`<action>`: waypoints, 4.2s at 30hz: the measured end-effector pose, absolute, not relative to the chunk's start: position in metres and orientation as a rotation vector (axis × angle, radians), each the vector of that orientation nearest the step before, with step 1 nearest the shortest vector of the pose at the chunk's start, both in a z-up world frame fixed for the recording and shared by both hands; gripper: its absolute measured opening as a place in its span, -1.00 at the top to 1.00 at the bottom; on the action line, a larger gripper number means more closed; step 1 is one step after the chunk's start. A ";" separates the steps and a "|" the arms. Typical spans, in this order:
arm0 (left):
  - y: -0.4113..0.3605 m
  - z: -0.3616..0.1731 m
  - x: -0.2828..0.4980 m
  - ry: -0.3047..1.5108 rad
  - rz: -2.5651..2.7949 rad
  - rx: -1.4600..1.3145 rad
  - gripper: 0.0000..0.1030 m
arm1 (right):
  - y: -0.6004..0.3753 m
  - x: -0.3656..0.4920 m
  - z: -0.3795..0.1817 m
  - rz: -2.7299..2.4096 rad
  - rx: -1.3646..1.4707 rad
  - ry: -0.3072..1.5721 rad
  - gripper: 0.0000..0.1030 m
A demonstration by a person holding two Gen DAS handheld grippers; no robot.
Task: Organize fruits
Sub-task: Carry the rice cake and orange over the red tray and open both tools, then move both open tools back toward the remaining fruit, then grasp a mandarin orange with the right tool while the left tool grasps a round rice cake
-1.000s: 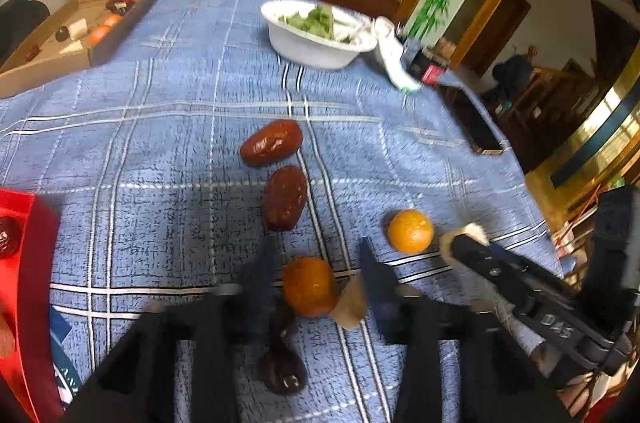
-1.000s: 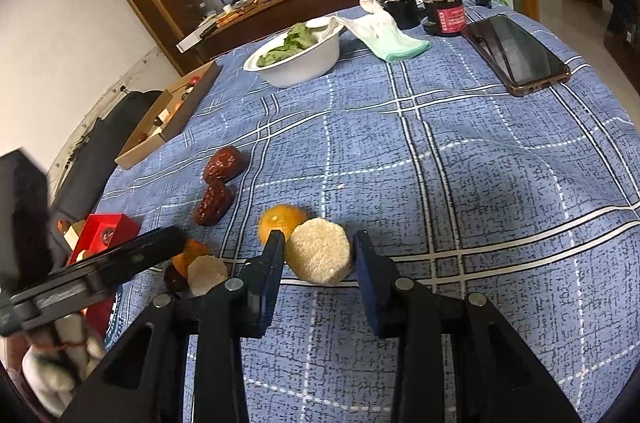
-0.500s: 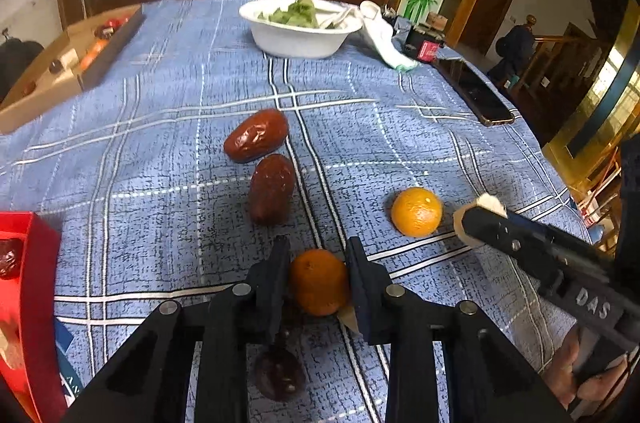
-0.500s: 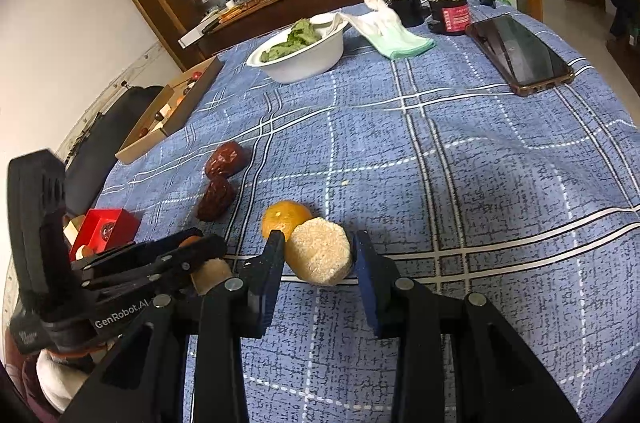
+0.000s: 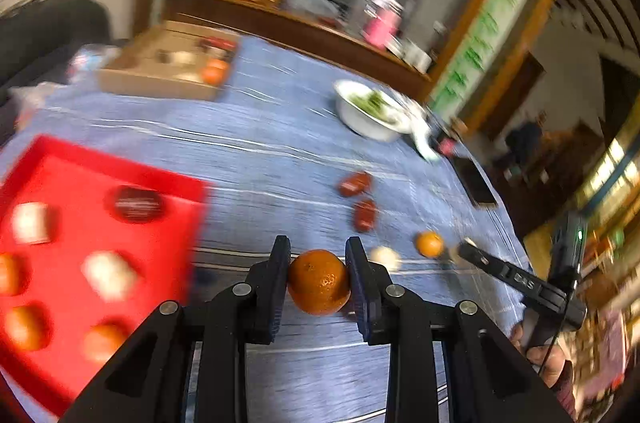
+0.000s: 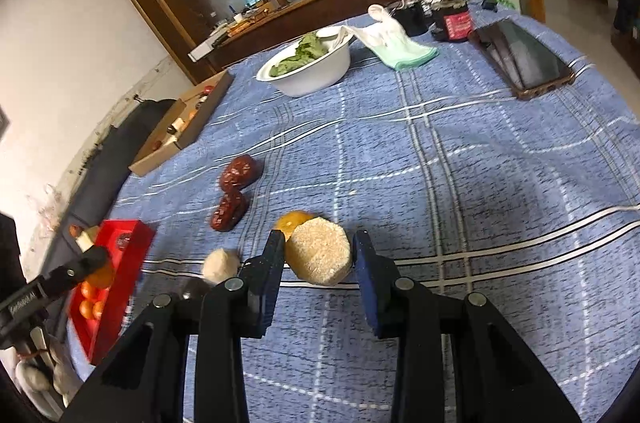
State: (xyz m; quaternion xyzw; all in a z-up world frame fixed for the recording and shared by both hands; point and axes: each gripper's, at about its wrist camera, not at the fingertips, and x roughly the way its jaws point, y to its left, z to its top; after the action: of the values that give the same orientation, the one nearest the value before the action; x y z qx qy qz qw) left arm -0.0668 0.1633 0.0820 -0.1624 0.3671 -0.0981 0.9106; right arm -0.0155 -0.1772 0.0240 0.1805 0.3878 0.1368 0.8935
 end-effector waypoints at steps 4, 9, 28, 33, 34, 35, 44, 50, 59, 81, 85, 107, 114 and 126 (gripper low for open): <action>0.230 0.083 -0.087 0.719 -0.066 -0.386 0.44 | -0.157 -0.024 0.033 0.337 0.398 0.822 0.35; 0.293 0.060 -0.103 0.725 0.080 -0.464 0.43 | -0.085 -0.036 0.056 0.476 0.333 0.853 0.35; 0.347 0.026 -0.114 0.739 0.108 -0.551 0.27 | 0.164 -0.059 0.037 0.752 -0.021 0.991 0.34; 0.356 0.030 -0.119 0.721 0.101 -0.608 0.13 | 0.178 -0.057 0.033 0.736 -0.063 0.987 0.33; 0.358 0.032 -0.122 0.714 0.104 -0.619 0.08 | 0.178 -0.055 0.033 0.735 -0.070 0.985 0.33; 0.360 0.034 -0.124 0.706 0.110 -0.626 0.00 | 0.180 -0.056 0.034 0.734 -0.076 0.979 0.33; 0.361 0.045 -0.133 0.684 0.117 -0.636 -0.04 | 0.181 -0.063 0.043 0.735 -0.075 0.945 0.23; 0.345 0.054 -0.133 0.687 0.094 -0.609 -0.04 | 0.151 -0.073 0.050 0.711 -0.051 0.918 0.23; 0.305 0.068 -0.132 0.708 0.047 -0.527 -0.06 | 0.051 -0.081 0.053 0.588 0.053 0.891 0.18; 0.153 0.068 -0.098 0.831 -0.167 -0.220 -0.11 | -0.128 -0.009 0.035 0.176 0.167 0.871 0.17; 0.124 0.064 -0.083 0.852 -0.196 -0.149 -0.11 | -0.116 0.011 0.021 0.142 0.107 0.879 0.18; 0.021 0.021 0.005 0.959 -0.305 0.046 -0.10 | -0.128 0.016 0.013 0.143 0.146 0.865 0.40; 0.008 0.010 0.012 0.965 -0.346 0.119 -0.10 | -0.128 0.015 0.014 0.155 0.160 0.863 0.40; 0.036 0.028 0.005 0.902 -0.300 0.002 0.43 | -0.128 0.013 0.016 0.167 0.168 0.852 0.40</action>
State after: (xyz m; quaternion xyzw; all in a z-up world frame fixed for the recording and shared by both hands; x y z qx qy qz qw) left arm 0.0047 0.0364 0.0283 0.0011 0.4341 -0.1443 0.8892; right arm 0.0128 -0.1283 0.0155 0.0813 0.4123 0.0808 0.9038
